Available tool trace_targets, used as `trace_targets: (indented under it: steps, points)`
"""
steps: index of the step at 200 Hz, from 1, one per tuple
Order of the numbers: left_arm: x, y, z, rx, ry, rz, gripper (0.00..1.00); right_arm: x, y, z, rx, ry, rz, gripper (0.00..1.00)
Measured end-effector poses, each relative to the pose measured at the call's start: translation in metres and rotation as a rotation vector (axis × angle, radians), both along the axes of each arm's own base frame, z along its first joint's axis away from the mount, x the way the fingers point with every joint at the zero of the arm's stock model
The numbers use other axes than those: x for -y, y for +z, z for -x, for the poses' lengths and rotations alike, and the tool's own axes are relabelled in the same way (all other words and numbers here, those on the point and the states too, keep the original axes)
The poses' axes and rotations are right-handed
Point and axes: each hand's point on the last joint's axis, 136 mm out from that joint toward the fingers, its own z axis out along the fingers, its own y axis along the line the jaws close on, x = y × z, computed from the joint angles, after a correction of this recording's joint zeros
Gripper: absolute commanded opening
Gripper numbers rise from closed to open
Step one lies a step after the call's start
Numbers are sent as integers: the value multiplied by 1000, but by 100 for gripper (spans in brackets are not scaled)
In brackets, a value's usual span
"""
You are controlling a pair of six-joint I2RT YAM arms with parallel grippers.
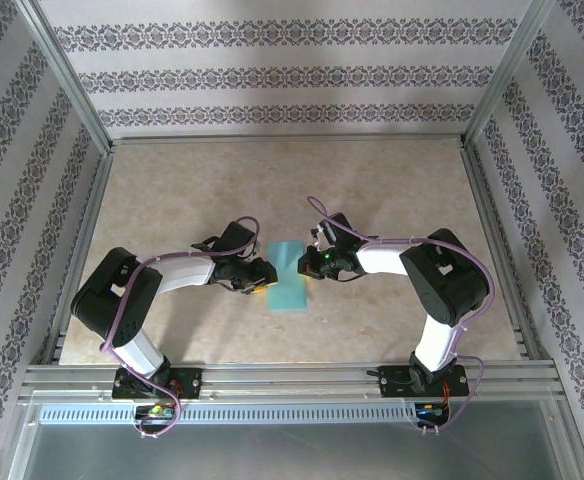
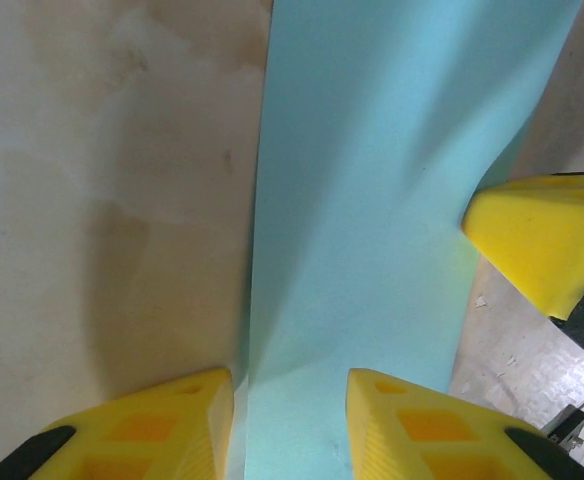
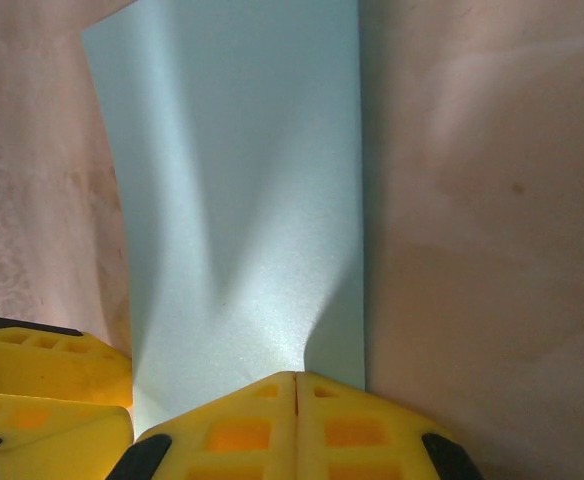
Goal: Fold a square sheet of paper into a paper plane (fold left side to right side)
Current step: Third fold the triangle at the center of the table.
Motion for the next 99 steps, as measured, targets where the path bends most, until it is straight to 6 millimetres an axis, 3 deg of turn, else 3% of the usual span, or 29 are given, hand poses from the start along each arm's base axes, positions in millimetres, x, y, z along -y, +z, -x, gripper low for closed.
trace_targets:
  steps: [99]
  points:
    - [10, 4, -3, 26, -16, 32, 28, 0, 0, 0, 0, 0, 0, 0]
